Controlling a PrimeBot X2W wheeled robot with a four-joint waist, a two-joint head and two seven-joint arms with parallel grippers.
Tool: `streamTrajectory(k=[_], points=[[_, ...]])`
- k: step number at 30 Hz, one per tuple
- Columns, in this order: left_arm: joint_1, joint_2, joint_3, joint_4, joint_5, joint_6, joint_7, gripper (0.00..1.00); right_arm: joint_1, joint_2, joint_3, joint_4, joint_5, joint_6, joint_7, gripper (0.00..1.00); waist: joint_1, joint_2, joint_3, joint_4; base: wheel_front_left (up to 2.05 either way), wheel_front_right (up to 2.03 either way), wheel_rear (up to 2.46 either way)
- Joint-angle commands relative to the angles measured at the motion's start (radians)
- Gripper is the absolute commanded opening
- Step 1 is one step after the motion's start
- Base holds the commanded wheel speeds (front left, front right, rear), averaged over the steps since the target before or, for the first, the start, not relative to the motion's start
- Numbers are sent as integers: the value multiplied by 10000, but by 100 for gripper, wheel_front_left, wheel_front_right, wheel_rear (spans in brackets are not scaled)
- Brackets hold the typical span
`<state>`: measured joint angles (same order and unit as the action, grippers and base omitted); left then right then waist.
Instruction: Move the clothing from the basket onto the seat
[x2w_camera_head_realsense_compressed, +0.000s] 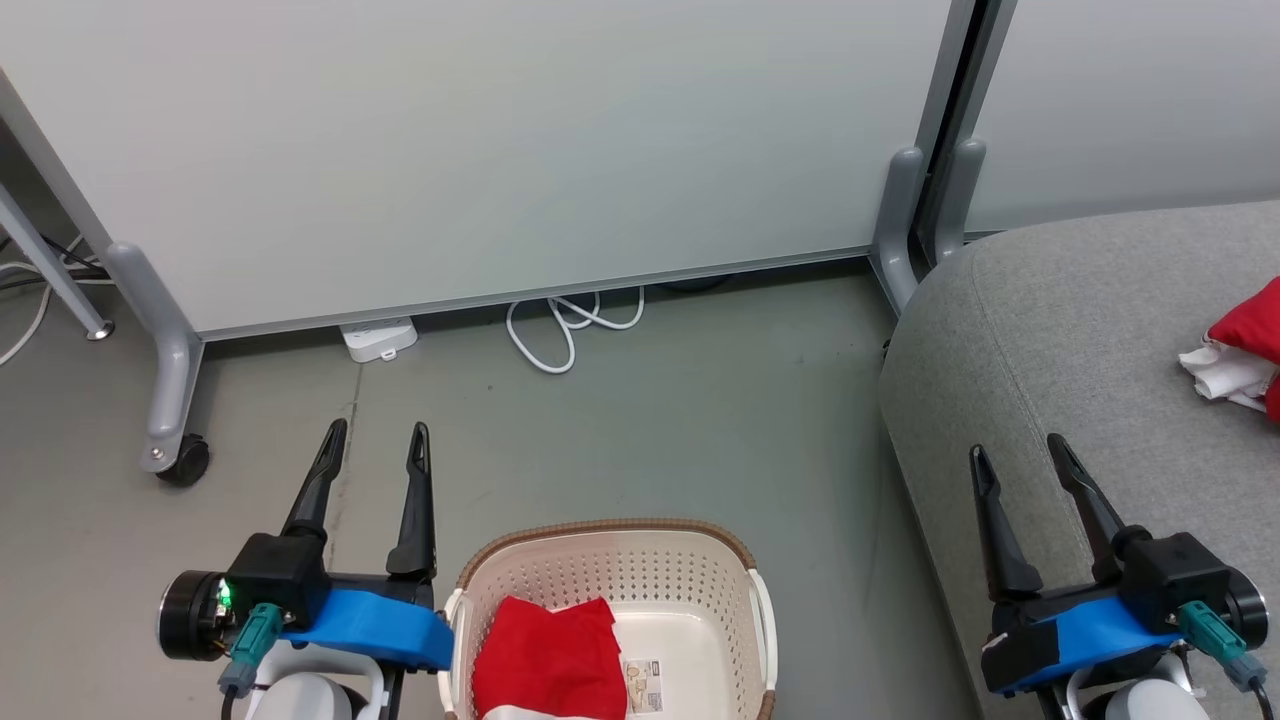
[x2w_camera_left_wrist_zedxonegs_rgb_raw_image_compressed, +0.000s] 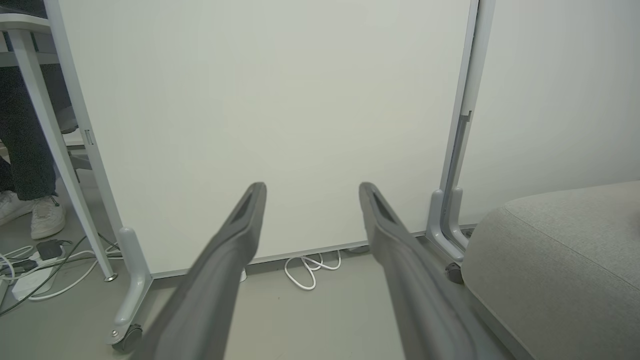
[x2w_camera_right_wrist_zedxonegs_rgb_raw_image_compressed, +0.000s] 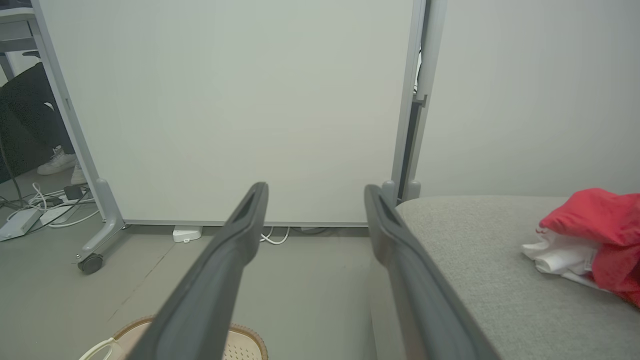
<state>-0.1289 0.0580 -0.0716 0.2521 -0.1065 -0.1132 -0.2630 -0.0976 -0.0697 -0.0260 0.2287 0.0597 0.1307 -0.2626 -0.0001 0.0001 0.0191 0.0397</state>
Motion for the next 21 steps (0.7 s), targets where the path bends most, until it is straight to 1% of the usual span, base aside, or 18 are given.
streamTrajectory(k=[1,11,15,21], points=[[64,-18,73,18,53,-33,-27,100,98,32,-15,24,-28,1,-35,100,1,-1,-10,1,0,0,0],[-74,-57,63,101,121,-103,-27,100,38,66,22,47,-69,1,-34,100,1,-1,-13,2,0,0,0],[-341,-41,-265,247,231,-144,-27,100,-101,68,24,33,-103,1,-34,100,1,-1,80,-43,0,0,0],[-1184,234,-1067,849,278,-194,-28,100,-508,-20,117,-84,-111,1,-34,100,1,-1,554,-238,0,0,0]])
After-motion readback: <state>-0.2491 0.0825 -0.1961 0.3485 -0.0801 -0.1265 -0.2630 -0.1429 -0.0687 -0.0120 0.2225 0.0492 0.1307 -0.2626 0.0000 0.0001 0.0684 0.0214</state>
